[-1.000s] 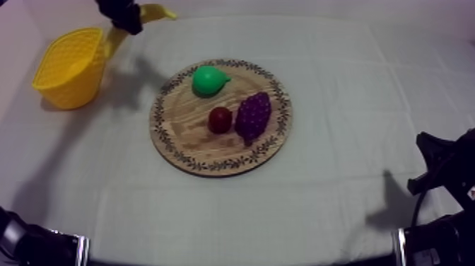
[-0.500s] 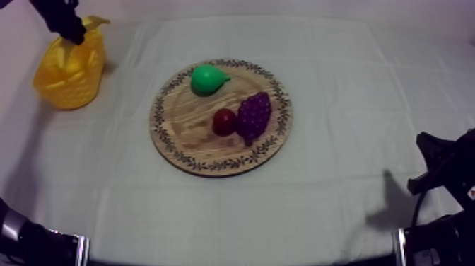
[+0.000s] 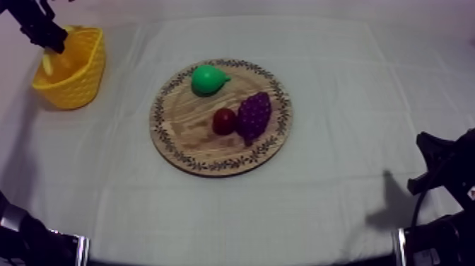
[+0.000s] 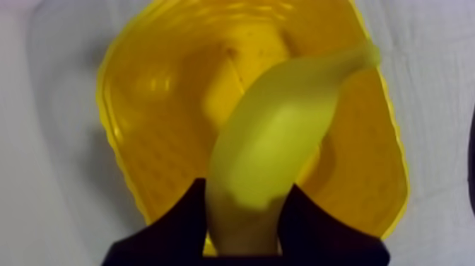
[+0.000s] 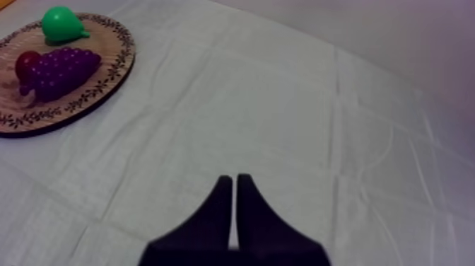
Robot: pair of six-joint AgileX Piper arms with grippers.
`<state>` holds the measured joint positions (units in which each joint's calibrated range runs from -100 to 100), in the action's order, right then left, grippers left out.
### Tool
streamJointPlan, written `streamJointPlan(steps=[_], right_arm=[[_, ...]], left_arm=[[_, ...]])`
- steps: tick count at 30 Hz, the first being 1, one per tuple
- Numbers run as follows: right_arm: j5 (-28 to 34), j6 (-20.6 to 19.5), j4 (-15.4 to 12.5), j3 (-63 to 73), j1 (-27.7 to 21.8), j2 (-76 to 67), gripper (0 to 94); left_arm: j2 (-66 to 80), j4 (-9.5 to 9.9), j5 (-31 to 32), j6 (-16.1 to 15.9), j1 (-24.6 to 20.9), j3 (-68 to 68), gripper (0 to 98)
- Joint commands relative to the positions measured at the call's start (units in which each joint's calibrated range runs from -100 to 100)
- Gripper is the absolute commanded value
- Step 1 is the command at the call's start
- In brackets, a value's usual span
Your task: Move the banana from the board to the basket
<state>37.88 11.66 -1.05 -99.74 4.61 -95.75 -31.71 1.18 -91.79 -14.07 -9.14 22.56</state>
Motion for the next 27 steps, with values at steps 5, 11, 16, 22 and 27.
streamJointPlan(steps=[5, 11, 16, 22, 27], right_arm=[[0.0, 0.0, 0.0, 0.0, 0.0, 0.0, 0.4], [0.0, 0.0, 0.0, 0.0, 0.0, 0.0, 0.4], [0.0, 0.0, 0.0, 0.0, 0.0, 0.0, 0.4], [0.0, 0.0, 0.0, 0.0, 0.0, 0.0, 0.4], [0.0, 0.0, 0.0, 0.0, 0.0, 0.0, 0.4]], left_arm=[[1.0, -0.41, 1.8, 2.0, -0.1, -3.8, 62.1], [5.0, -0.86, 5.9, 3.0, -0.1, -9.0, 61.8], [12.1, -1.24, 13.0, 4.7, 0.3, -15.8, 39.1], [22.1, -2.01, 20.9, 7.0, 0.3, -27.1, 17.4], [32.1, -2.2, 28.5, 8.3, 0.6, -39.3, 7.9]])
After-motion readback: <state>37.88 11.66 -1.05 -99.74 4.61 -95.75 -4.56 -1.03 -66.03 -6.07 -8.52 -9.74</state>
